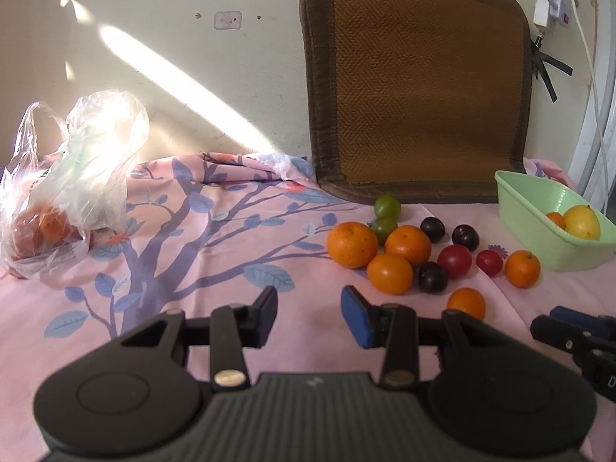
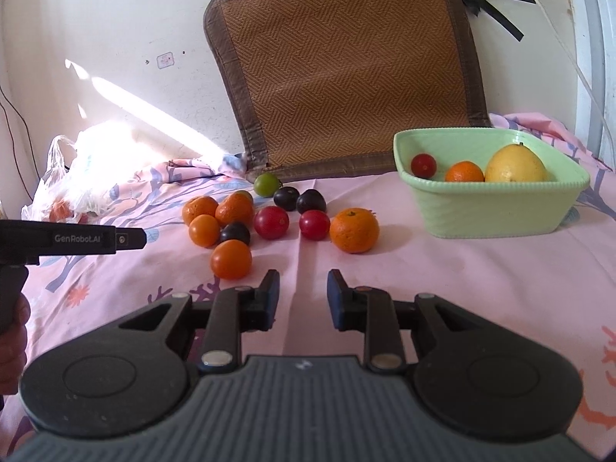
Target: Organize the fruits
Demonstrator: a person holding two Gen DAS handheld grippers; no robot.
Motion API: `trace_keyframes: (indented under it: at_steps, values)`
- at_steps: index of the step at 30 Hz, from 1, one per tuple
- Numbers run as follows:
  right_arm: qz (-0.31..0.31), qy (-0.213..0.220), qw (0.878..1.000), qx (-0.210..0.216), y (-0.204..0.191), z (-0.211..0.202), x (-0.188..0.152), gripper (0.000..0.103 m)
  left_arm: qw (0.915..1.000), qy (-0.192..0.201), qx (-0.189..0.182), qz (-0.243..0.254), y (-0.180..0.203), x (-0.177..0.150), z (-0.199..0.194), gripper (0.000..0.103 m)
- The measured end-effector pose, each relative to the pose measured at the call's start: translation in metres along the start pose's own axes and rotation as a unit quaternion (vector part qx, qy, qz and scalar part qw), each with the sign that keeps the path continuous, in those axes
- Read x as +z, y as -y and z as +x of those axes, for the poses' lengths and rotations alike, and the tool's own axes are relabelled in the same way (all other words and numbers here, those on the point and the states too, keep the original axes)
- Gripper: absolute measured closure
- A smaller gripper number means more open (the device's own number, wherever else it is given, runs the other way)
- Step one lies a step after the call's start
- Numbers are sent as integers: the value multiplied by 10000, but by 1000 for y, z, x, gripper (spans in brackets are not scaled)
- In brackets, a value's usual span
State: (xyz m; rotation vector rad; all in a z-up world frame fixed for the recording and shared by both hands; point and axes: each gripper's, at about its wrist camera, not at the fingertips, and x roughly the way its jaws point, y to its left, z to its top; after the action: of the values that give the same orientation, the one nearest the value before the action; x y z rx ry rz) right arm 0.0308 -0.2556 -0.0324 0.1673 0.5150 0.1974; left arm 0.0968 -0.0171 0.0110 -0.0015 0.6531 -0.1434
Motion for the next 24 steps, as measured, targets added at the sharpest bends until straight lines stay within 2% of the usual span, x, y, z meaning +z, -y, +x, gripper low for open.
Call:
trace_keyframes:
  at_steps: [15,20,24]
  values:
    - [132,-54,9999,-28,5,2,0,73,10000,19,-88,-33,-6,-3,-7,66]
    - [187,-43,9998,35,7,1,1,73,9991,-119,-399,-89,-6,3,0,66]
    - [-34,-131,9997,205,2,0,2,72,9956,-216,-893,-185,-9,12,6,66]
